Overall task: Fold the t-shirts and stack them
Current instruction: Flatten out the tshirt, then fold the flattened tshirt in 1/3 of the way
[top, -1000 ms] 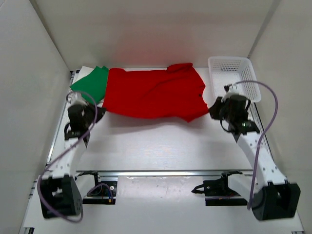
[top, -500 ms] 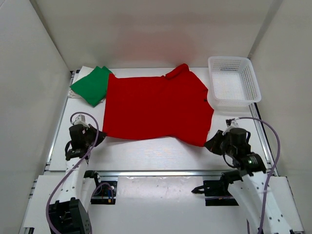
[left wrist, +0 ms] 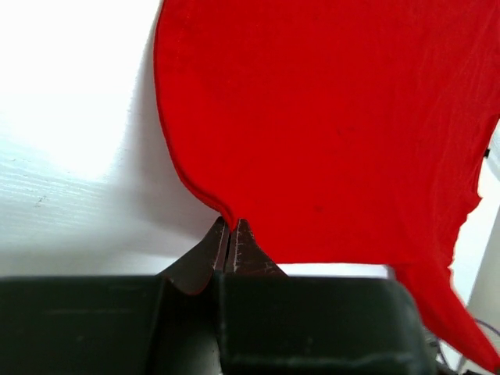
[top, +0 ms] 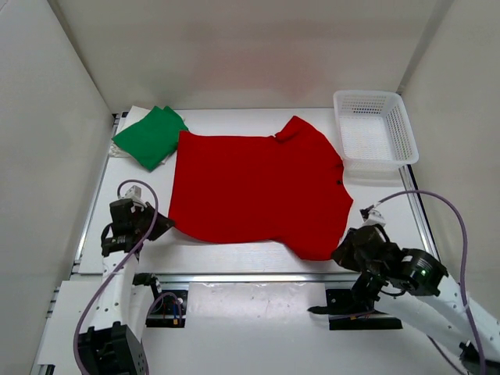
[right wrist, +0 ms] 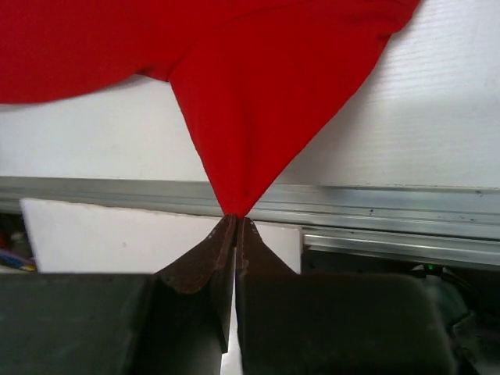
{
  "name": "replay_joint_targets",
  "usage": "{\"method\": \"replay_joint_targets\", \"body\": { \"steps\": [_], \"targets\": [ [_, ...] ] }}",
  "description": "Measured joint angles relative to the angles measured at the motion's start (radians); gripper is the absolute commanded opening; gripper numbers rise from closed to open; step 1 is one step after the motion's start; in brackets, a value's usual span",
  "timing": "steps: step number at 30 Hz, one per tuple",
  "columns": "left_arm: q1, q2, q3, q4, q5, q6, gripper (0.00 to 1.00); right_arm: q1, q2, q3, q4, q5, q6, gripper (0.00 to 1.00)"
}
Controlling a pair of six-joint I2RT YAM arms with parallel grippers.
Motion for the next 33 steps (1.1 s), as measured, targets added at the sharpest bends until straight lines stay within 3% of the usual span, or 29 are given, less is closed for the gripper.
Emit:
{"method": "replay_joint_targets", "body": {
  "steps": [4, 6, 8, 11, 13, 21, 33],
  "targets": [
    [0.001, 0.061, 0.0, 0.047, 0.005, -0.042, 0.0, 0.182, 0.124, 0.0, 0.004, 0.159, 0.082, 0.0],
    [-0.006, 0.112, 0.0, 0.108, 0.003, -0.074, 0.0, 0.15, 0.187, 0.0, 0.04, 0.196, 0.042, 0.0],
    [-0.019, 0.177, 0.0, 0.172, 0.0, -0.108, 0.0, -0.022, 0.238, -0.005, 0.137, 0.151, -0.066, 0.0],
    [-0.029, 0.257, 0.0, 0.243, -0.005, -0.149, 0.0, -0.527, 0.293, -0.047, 0.37, -0.094, -0.262, 0.0],
    [-0.021, 0.288, 0.0, 0.281, -0.015, -0.168, 0.0, -0.727, 0.341, -0.077, 0.457, -0.178, -0.346, 0.01],
    [-0.005, 0.413, 0.028, 0.412, -0.049, -0.22, 0.0, -0.706, 0.666, -0.037, 0.679, -0.267, -0.499, 0.0],
    [-0.001, 0.585, 0.063, 0.528, -0.087, -0.259, 0.0, -0.748, 0.942, 0.144, 0.874, -0.282, -0.539, 0.0]
  ]
}}
